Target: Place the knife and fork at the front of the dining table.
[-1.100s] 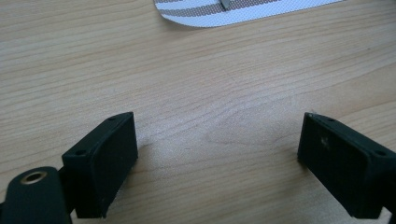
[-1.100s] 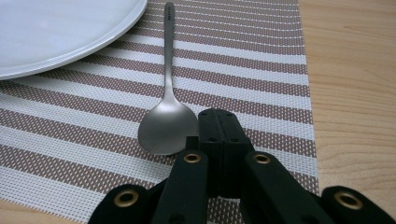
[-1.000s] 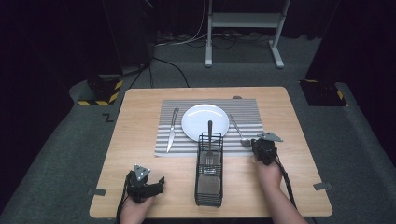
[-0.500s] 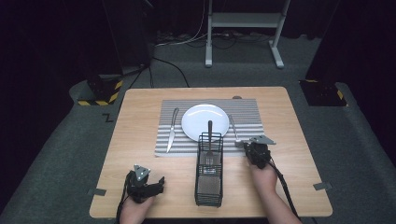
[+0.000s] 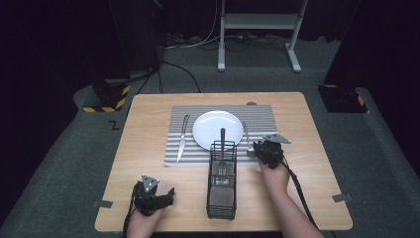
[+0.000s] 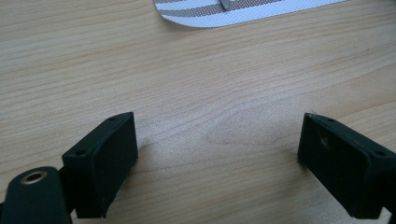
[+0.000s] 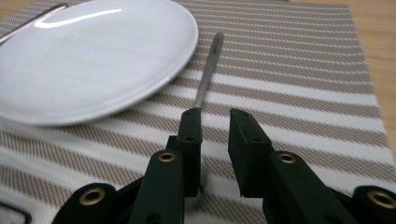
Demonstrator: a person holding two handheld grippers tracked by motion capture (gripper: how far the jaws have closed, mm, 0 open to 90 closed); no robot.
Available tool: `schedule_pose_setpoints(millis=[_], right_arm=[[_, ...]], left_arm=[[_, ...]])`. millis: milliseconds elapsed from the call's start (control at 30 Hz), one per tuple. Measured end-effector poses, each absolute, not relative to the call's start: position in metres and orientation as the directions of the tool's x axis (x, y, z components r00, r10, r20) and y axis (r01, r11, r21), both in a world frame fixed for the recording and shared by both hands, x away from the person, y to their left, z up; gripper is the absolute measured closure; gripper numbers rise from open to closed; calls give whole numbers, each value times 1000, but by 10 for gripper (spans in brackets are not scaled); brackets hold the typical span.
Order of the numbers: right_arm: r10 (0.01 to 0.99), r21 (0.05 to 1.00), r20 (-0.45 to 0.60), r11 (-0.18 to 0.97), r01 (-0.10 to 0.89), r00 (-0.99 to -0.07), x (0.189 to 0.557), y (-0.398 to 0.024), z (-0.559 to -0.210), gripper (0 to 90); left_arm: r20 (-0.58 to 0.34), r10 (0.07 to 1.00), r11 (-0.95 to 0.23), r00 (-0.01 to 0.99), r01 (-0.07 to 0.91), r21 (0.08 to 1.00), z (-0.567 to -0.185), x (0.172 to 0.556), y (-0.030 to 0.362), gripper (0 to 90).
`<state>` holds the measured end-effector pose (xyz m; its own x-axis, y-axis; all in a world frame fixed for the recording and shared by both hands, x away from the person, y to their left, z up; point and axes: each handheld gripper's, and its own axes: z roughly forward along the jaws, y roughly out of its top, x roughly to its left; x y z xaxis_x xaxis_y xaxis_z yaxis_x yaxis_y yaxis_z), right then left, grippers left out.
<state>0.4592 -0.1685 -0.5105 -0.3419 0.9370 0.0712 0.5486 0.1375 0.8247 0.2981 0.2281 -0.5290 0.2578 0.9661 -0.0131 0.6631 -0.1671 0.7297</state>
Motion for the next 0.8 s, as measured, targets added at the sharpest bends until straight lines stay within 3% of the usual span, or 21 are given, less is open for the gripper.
schedule_pose_setpoints(millis=[267, 800], right_arm=[[949, 798, -2, 191, 572, -314, 479, -139, -518, 769], [957, 761, -82, 240, 602, -278, 482, -132, -523, 854]], left_arm=[[-28, 967, -153, 255, 662, 734, -529, 297, 230, 124], [-27, 967, -154, 254, 663, 733, -529, 297, 231, 127]])
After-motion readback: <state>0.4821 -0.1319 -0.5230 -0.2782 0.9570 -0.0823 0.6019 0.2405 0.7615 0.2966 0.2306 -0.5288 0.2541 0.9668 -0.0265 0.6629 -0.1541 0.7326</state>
